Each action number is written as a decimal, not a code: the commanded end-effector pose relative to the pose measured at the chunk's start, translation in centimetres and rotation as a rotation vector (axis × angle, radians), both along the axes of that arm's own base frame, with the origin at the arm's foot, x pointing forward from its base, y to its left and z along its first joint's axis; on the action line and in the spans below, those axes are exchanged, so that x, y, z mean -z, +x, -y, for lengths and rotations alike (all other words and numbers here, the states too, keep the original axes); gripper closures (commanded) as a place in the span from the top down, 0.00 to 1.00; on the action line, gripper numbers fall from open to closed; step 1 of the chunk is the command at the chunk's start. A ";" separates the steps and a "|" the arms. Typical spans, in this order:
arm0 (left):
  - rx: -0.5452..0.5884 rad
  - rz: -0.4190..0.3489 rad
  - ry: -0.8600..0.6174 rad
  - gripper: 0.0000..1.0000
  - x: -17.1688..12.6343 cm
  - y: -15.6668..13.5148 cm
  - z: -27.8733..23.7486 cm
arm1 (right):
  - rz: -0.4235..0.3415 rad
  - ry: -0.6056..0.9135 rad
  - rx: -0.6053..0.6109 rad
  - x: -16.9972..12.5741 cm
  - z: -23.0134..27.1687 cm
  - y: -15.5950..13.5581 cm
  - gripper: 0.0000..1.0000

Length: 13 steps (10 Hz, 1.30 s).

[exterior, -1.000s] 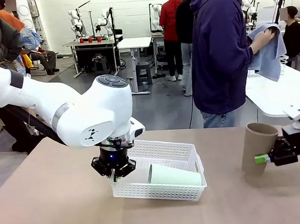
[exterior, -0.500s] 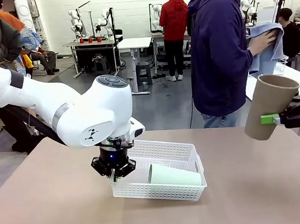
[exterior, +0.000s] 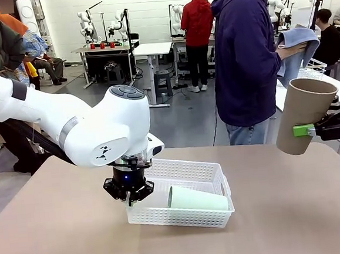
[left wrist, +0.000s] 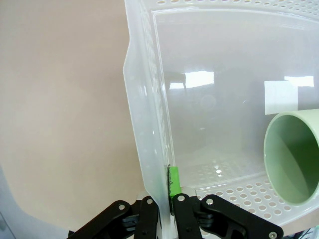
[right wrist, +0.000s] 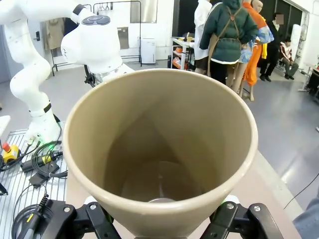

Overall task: Clean and organize the cups into the basket.
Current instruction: Pick up the Reusable plastic cup from the right side of the table and stack it inside the Organizing basket in the center of the table.

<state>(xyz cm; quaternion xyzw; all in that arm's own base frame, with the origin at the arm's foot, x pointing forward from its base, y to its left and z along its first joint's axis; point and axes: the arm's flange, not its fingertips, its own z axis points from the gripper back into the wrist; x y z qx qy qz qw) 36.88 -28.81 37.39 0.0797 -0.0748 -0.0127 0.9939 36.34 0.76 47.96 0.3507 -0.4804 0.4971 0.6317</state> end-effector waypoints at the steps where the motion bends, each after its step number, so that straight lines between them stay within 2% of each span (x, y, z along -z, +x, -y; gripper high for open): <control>1: 0.003 0.001 0.012 0.00 0.2 -0.2 0.1 | 0.007 0.015 -0.011 0.2 0.2 0.0 0.64; 2: 0.003 0.001 0.012 0.00 0.2 -0.2 0.1 | 0.007 0.015 -0.011 0.2 0.2 0.0 0.64; 3: 0.003 0.001 0.012 0.00 0.2 -0.2 0.1 | 0.000 0.000 0.000 0.0 0.0 0.0 0.83; 4: 0.003 0.001 0.012 0.00 0.2 -0.2 0.1 | 0.063 -0.161 -0.052 -2.4 -3.5 -0.4 0.83; 5: 0.003 0.001 0.012 0.00 0.2 -0.2 0.1 | 0.080 -0.300 -0.131 -4.8 -7.5 0.1 0.83; 7: 0.003 0.001 0.012 0.00 0.2 -0.2 0.1 | 0.018 -0.503 -0.225 -5.9 -14.5 2.0 0.83; 10: 0.003 0.001 0.012 0.00 0.2 -0.2 0.1 | -0.077 -0.860 -0.272 -3.4 -23.6 3.6 0.83; 13: 0.003 0.001 0.012 0.00 0.2 -0.2 0.1 | -0.143 -0.943 -0.297 -0.1 -27.4 5.7 0.83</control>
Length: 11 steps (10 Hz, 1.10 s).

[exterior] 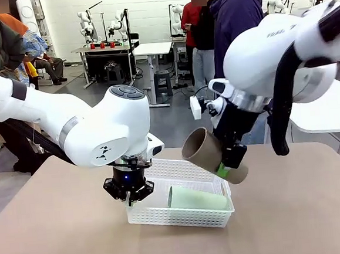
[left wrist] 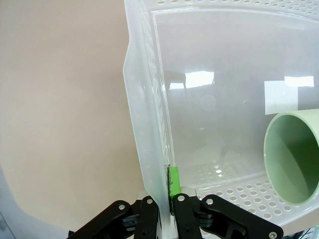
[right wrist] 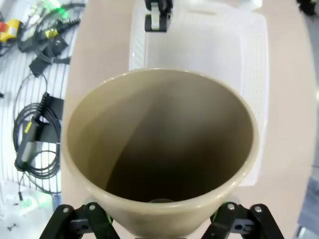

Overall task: Clean and organize the cups into the basket.
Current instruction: Pick up the Reusable plastic cup from the right side of the table and stack it inside the Organizing basket in the center of the table.

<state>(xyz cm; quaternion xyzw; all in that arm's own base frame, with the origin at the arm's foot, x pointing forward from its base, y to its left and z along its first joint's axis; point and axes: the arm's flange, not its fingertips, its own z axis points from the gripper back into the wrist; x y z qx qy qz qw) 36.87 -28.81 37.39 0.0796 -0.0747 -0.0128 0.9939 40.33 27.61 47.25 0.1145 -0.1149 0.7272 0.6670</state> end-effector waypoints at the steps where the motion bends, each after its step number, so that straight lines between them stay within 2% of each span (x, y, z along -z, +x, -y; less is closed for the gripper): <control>1: 0.003 0.001 0.012 0.00 0.2 -0.2 0.1 | -0.061 -0.009 0.014 0.3 -1.4 3.0 0.83; 5: 0.003 0.001 0.012 0.00 0.2 -0.2 0.1 | -0.082 0.070 -0.032 3.3 -3.0 6.3 0.83; 11: 0.003 0.001 0.012 0.00 0.2 -0.2 0.1 | -0.065 0.136 -0.106 6.6 -3.4 8.1 0.83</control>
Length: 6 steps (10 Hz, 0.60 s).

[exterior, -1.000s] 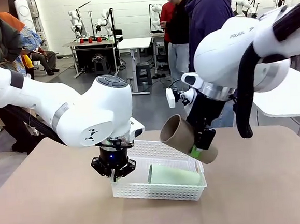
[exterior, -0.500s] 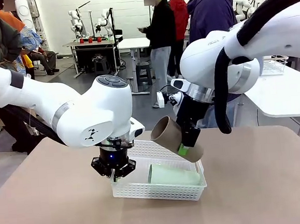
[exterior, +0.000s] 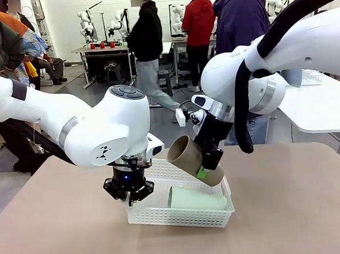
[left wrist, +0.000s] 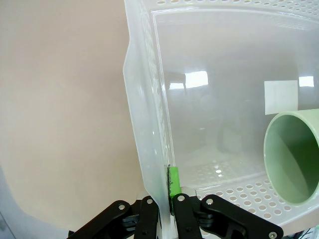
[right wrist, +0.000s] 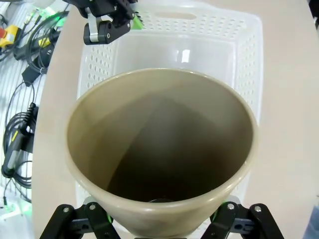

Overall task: Clean and organize the cups into the basket.
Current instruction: Pick up the Reusable plastic cup from the right side of the table and stack it inside the Organizing basket in the center of the table.

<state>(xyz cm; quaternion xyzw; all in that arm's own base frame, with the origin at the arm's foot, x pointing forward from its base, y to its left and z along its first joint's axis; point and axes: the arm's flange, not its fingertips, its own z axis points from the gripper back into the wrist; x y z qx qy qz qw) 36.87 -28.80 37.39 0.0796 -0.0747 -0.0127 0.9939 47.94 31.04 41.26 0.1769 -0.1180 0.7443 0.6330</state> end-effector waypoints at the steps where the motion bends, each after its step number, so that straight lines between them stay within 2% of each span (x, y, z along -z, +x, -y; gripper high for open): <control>1: 0.003 0.001 0.012 0.00 0.2 -0.2 0.1 | 0.007 0.041 -0.027 1.3 0.0 0.6 0.83; 6: 0.003 0.001 0.012 0.00 0.2 -0.2 0.1 | 0.002 0.007 -0.046 4.0 -0.8 1.1 0.83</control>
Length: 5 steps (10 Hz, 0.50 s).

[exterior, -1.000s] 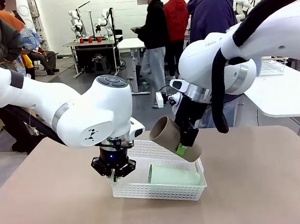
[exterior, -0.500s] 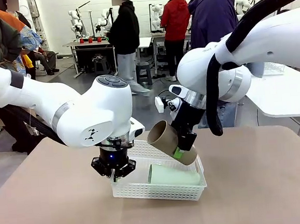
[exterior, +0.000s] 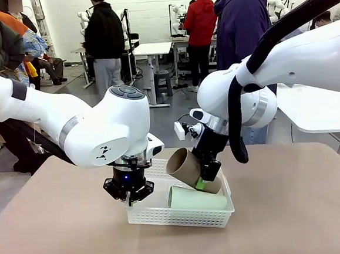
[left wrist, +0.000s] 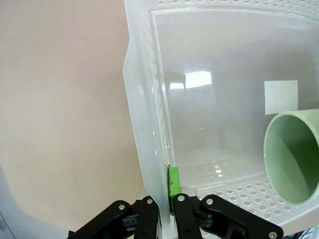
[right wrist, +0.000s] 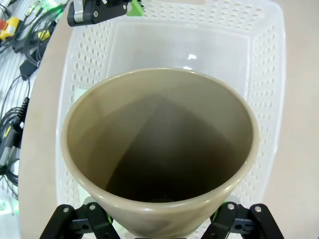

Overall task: Clean and organize the cups into the basket.
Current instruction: Pick up the Reusable plastic cup from the right side of the table and stack it inside the Organizing basket in the center of the table.

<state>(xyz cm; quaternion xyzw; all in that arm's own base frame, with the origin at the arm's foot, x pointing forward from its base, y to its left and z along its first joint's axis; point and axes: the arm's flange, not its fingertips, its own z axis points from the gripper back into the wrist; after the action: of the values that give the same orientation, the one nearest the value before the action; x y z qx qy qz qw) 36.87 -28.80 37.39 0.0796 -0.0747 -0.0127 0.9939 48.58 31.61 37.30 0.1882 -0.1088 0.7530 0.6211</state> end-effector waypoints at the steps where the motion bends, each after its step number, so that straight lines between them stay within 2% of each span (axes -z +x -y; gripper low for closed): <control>1: 0.003 0.001 0.012 0.00 0.2 -0.2 0.1 | 0.020 0.006 -0.007 0.0 -0.3 0.4 0.97; 2: 0.003 0.001 0.012 0.00 0.2 -0.2 0.1 | 0.020 0.009 -0.008 0.0 -0.3 0.4 1.00; 5: 0.003 0.001 0.012 0.00 0.2 -0.2 0.1 | 0.023 0.021 -0.005 0.1 -0.3 0.5 1.00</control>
<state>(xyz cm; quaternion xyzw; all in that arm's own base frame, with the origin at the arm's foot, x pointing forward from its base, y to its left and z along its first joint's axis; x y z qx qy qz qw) 36.87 -28.80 37.39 0.0796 -0.0747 -0.0127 0.9939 48.67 31.82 37.31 0.1859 -0.1131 0.7532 0.6208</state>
